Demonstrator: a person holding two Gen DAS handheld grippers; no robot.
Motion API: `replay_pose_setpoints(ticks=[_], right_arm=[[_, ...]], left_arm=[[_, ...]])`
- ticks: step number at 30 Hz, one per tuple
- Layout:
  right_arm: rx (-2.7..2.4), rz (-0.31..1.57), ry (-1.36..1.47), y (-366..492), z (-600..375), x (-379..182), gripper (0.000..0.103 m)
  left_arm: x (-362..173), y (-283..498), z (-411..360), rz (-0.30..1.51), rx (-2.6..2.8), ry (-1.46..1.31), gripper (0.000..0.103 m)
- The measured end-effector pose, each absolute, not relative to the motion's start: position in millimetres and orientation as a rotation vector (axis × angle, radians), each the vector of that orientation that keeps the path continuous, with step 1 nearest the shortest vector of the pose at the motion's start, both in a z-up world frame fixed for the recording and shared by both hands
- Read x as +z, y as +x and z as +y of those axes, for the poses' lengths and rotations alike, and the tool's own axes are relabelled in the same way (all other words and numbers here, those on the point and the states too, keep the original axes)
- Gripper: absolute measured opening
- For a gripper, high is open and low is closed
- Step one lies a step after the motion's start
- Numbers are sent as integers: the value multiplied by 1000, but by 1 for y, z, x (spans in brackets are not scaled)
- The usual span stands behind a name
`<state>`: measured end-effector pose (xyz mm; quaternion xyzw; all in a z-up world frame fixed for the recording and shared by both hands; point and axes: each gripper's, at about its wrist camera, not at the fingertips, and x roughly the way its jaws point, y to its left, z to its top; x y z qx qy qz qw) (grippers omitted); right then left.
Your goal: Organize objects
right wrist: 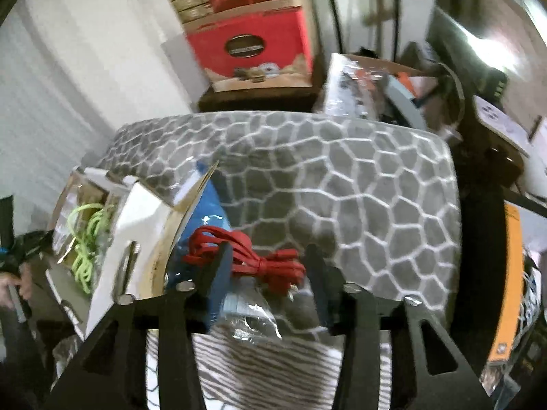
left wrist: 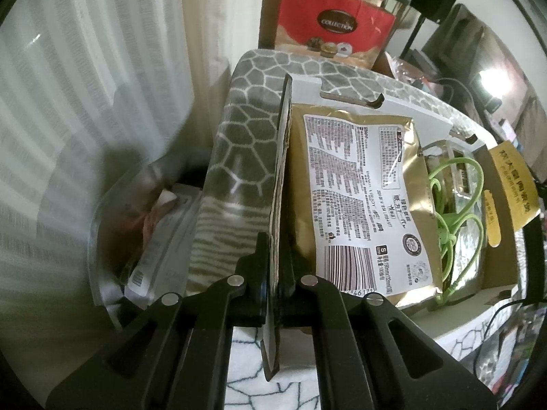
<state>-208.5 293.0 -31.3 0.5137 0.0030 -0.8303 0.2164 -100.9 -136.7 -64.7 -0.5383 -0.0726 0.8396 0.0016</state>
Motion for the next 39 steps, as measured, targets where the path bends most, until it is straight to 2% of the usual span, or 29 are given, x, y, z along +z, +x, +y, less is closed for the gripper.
replay_pose_setpoints(ticks=[2,5,10,14,24,28,29,31,32,33,34,35,39], right_arm=[[-2283,62,1416,-211,285,-34,68],[-2283,66,1461,-223,285,-44,68],[-2151,-232,1566,-238,306,-67,71],[-2100,-265,1513,-226,311,-69,67],[-2112,95,1384,-195,277,-59,65],[-2097,126,1423,-200,265,-68,64],[-2108,130,1412,-200,264,-67,60],[-2127,119,1387,-197,266,-64,45],[-2127,99,1377,-195,268,-61,27],[-2122,74,1376,-193,271,-59,15],[-2129,66,1373,-192,274,-56,14],[-2147,77,1364,-188,277,-54,4],[-2167,69,1370,-176,291,-51,3]], left_arm=[[-65,-101,-137,-226,2636,-1690,3],[-65,-101,-137,-226,2636,-1689,3],[-65,-100,-136,-230,2632,-1688,3],[-65,-100,-136,-226,2629,-1688,3],[-65,-99,-135,-228,2632,-1688,3],[-65,-98,-135,-237,2630,-1686,3],[-66,-98,-136,-241,2628,-1686,3],[-66,-98,-137,-242,2626,-1687,3],[-67,-98,-137,-239,2625,-1687,3],[-67,-98,-138,-236,2625,-1686,3],[-67,-98,-138,-238,2625,-1684,3],[-68,-98,-139,-241,2624,-1682,3],[-68,-98,-141,-247,2623,-1678,3]])
